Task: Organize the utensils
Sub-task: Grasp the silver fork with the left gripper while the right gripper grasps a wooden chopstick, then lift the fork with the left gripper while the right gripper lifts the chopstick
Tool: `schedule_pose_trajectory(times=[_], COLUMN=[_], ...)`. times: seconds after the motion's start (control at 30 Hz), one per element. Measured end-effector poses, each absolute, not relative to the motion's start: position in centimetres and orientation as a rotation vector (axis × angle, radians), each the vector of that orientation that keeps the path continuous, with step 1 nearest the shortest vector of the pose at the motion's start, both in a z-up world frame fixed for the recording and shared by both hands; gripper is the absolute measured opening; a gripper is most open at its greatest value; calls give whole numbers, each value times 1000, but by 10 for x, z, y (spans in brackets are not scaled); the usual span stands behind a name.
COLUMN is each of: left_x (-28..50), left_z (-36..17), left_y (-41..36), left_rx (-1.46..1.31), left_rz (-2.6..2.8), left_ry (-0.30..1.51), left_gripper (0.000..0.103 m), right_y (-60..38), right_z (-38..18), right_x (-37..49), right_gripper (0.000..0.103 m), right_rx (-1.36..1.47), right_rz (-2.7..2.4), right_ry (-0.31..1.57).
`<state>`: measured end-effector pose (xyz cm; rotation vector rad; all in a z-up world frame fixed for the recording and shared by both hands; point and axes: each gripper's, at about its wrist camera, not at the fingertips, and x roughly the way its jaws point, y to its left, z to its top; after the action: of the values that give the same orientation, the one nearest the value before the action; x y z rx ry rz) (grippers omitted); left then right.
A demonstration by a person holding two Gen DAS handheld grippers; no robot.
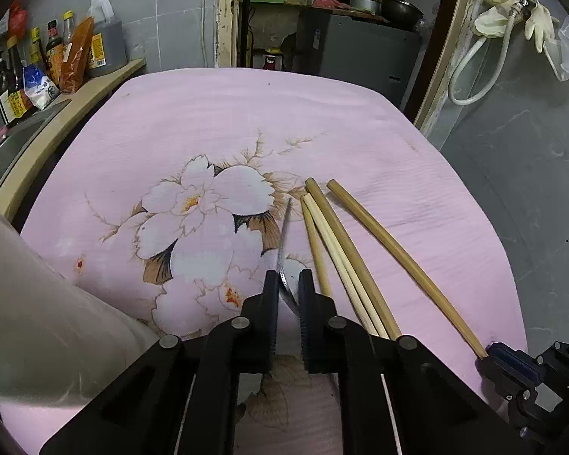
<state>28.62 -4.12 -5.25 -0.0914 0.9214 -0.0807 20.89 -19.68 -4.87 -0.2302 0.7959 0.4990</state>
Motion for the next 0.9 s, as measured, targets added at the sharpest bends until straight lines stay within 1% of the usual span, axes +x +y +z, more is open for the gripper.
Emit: schedule_pose_trajectory(times=[0.17, 0.4, 0.67, 0.9], left_x=[269, 229, 201, 204], left_z=[-50, -48, -45, -45], left_y=[-48, -37, -22, -22], left_rx=[-58, -91, -81, -31], left_rz=[-125, -198, -240, -289], left_ry=[921, 963, 970, 991], left_gripper=[3, 3, 4, 6], right_y=[-204, -208, -178, -141], right_z=[-46, -42, -49, -50], right_x=[198, 194, 225, 268], right_gripper=[4, 5, 7, 11], right_rx=[-236, -247, -253, -291], right_rz=[482, 488, 551, 596], right_ry=[807, 857, 916, 972])
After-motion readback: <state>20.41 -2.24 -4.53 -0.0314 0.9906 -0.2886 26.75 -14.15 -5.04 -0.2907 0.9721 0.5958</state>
